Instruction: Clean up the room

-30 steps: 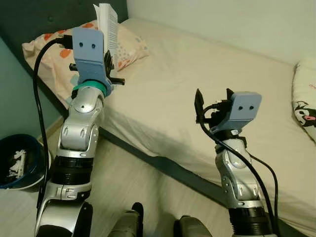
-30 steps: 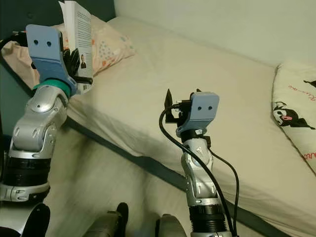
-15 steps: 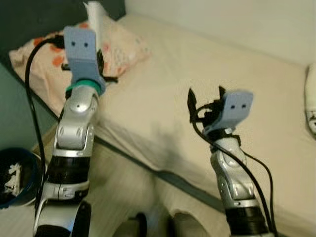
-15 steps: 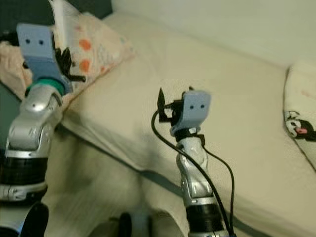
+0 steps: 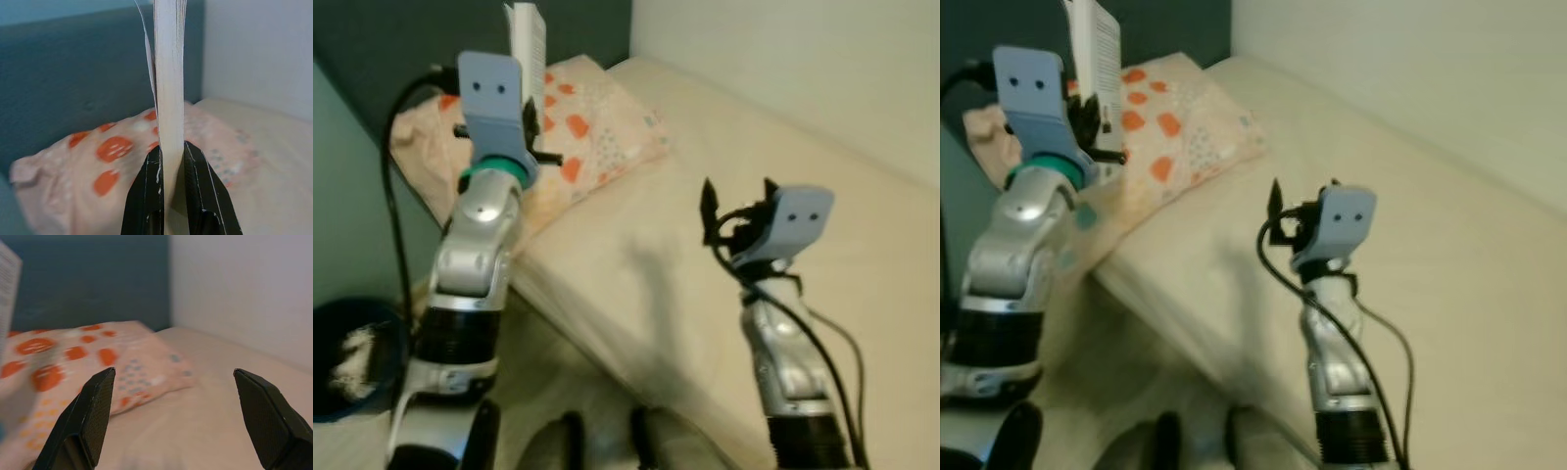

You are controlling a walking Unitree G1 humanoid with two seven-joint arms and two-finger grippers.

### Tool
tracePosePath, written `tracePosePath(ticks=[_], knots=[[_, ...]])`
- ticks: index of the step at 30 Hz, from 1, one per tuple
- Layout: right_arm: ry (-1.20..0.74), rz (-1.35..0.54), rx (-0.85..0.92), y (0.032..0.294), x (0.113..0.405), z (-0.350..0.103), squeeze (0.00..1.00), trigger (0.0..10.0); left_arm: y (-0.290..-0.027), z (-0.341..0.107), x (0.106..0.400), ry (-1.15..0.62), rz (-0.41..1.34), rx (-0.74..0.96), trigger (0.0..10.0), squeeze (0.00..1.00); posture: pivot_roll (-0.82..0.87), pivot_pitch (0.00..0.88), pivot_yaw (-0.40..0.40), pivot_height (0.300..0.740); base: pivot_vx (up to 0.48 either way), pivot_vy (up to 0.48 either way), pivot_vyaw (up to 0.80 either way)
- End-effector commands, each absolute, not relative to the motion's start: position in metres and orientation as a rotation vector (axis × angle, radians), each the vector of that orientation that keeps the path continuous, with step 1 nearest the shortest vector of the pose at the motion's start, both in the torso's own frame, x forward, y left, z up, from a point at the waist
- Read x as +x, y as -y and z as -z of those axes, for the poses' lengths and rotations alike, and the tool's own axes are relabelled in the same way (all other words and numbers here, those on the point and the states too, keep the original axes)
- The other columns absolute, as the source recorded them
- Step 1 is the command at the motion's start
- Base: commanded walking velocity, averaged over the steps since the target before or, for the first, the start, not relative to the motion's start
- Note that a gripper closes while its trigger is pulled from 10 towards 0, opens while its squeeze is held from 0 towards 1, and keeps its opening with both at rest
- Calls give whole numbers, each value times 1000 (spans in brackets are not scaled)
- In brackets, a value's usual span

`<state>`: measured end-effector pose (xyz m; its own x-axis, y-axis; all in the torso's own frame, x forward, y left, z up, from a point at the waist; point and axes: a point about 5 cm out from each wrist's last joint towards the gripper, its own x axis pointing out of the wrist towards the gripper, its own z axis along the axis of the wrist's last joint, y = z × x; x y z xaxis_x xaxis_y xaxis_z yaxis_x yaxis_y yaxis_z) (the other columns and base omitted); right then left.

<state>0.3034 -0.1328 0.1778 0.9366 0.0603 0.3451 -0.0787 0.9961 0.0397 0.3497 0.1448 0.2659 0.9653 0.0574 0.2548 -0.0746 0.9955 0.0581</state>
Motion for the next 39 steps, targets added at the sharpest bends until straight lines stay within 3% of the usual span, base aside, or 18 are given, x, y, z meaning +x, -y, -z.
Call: tracePosePath(ticks=[1, 17, 21, 23, 24, 25, 39], knots=[[338, -68, 55, 135, 302, -174, 0, 10000, -143, -271, 347, 294, -60, 73, 10000, 0, -128, 126, 72, 731, 0, 0, 0], [328, -63, 56, 134, 301, -171, 0, 10000, -134, -257, 349, 265, 14, 130, 10000, 0, -127, 134, 72, 731, 0, 0, 0], [298, -54, 55, 133, 300, -163, 0, 10000, -118, -227, 360, 192, 125, 303, 10000, 0, -127, 150, 72, 731, 0, 0, 0], [280, -42, 55, 134, 299, -158, 0, 10000, -107, -206, 368, 159, 188, 488, 10000, 0, -134, 167, 78, 731, 0, 0, 0], [280, -42, 55, 134, 299, -158, 0, 10000, -107, -206, 368, 159, 188, 488, 10000, 0, -134, 167, 78, 731, 0, 0, 0], [279, -40, 54, 134, 298, -158, 0, 10000, -101, -193, 373, 154, 214, 655, 10000, 0, -144, 186, 89, 731, 0, 0, 0], [304, -34, 68, 129, 287, -167, 0, 10000, -86, -181, 398, 123, 110, 845, 10000, 0, -198, 265, 127, 731, 0, 0, 0]])
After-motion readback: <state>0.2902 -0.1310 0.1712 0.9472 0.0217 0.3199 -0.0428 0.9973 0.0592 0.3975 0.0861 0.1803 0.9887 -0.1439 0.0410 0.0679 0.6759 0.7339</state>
